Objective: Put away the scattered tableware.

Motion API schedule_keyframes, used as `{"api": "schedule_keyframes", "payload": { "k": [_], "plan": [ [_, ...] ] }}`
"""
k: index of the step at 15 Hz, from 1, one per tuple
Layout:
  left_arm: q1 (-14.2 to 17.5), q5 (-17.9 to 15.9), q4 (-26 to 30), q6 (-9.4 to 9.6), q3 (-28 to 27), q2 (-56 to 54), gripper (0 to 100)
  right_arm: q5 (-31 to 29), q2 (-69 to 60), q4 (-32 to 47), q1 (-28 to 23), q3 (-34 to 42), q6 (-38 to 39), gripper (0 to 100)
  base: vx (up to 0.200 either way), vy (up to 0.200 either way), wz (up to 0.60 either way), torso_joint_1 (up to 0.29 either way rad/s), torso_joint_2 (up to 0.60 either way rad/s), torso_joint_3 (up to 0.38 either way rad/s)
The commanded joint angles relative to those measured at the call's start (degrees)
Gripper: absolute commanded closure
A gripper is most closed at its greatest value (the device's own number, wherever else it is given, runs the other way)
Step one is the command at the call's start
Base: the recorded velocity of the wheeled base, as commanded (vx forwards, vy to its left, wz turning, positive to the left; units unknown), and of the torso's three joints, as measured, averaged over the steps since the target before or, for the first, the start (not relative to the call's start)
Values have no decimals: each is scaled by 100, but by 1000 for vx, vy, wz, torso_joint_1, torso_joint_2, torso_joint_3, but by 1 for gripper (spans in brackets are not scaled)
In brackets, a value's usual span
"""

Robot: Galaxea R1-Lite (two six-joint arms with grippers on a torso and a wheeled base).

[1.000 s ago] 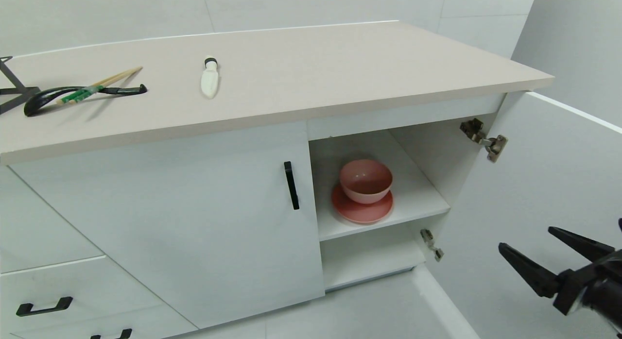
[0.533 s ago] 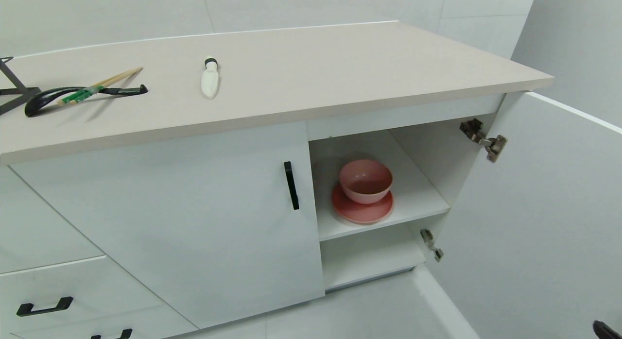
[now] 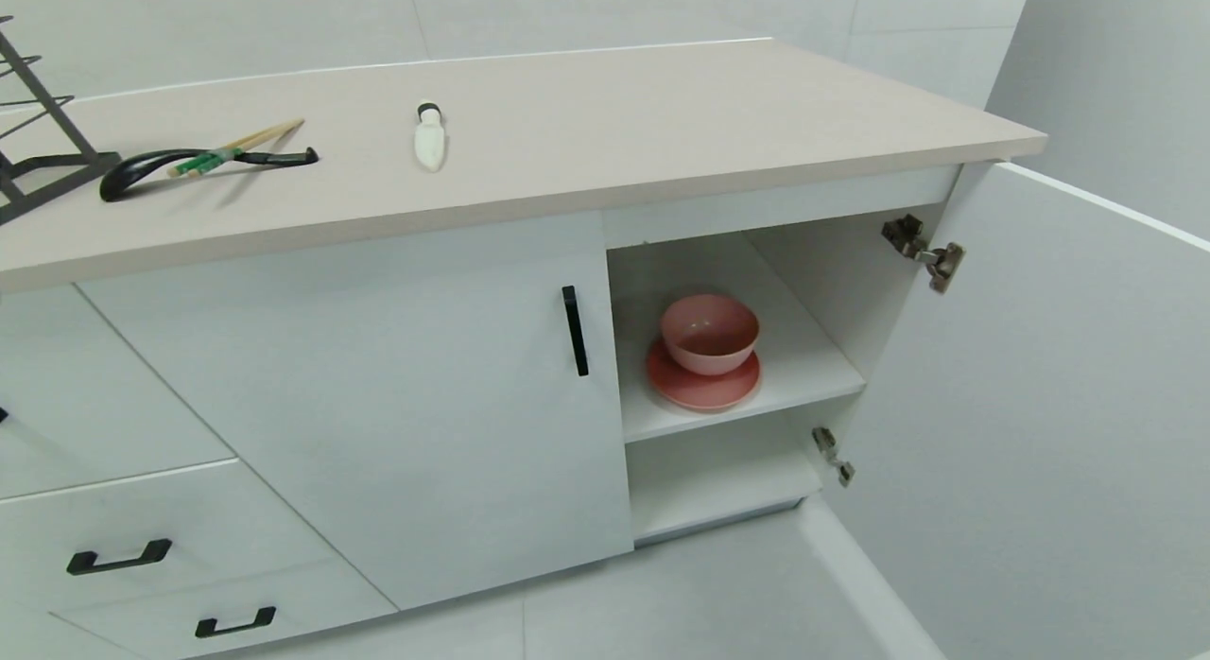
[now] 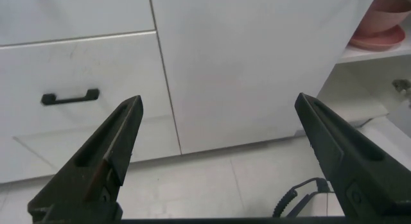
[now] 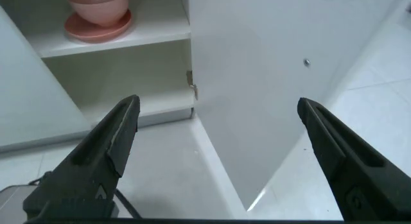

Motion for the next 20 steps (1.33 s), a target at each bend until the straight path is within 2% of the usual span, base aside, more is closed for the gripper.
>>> {"api": "schedule_keyframes", "payload": {
  "k": [1, 4, 6, 20],
  "plan": [
    [2, 2, -2, -2, 0, -10, 0, -4, -145, 33, -16, 1, -2, 0, -200, 0, 0, 7, 2, 2],
    [2, 2, -2, 7, 0, -10, 0, -22, -145, -3, -16, 9, 7, 0, -200, 0, 0, 4, 4, 1],
    [2, 2, -11, 24, 0, -10, 0, -22, -145, -3, -16, 9, 7, 0, -200, -200, 0, 0, 0, 5],
    [2, 2, -11, 33, 0, -10, 0, -22, -145, -3, -16, 9, 95, 0, 0, -200, 0, 2, 2, 2]
  ]
}}
